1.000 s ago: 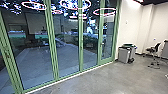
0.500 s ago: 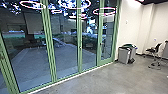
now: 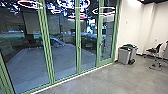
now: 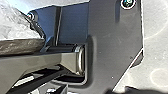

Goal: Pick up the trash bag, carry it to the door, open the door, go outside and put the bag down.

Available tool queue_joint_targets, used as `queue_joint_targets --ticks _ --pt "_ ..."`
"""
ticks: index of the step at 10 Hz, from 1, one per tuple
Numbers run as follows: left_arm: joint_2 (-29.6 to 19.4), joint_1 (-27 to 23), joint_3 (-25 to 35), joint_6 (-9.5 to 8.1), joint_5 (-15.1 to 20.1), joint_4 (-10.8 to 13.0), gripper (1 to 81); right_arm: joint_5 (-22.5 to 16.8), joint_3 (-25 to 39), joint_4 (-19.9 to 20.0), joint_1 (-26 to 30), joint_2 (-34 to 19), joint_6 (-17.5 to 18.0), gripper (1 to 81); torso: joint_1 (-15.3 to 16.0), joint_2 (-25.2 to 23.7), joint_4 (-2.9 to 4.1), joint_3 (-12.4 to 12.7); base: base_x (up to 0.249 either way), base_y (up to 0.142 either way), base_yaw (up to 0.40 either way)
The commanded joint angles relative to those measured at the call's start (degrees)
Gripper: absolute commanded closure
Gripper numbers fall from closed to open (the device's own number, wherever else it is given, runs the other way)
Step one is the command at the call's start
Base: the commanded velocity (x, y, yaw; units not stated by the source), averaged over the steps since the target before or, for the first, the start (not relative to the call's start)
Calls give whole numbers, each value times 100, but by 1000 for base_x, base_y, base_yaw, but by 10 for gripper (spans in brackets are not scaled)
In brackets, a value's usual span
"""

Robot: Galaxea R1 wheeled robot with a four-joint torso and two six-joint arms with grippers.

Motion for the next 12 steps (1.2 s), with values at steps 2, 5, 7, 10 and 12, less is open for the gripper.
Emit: queue_joint_targets --ticks 2,5,7,10,12 --pt "-17 -359 -11 29 458 -29 811 -343 17 -42 325 -23 -6 10 0 0 0 0 145 -73 0" --pt "-17 -359 -11 29 458 -29 811 -343 8 -42 325 -23 -15 10 0 0 0 0 145 -73 0" --pt "-8 -359 -11 38 458 -29 811 -343 -1 -42 316 -23 -6 10 0 0 0 0 145 -73 0" --pt "-8 -359 -11 38 457 -29 811 -343 -1 -42 316 -15 -6 10 0 0 0 0 145 -73 0" --pt "-8 -358 -11 38 449 -29 811 -343 -1 -42 307 -14 -6 10 0 0 0 0 145 -65 0"
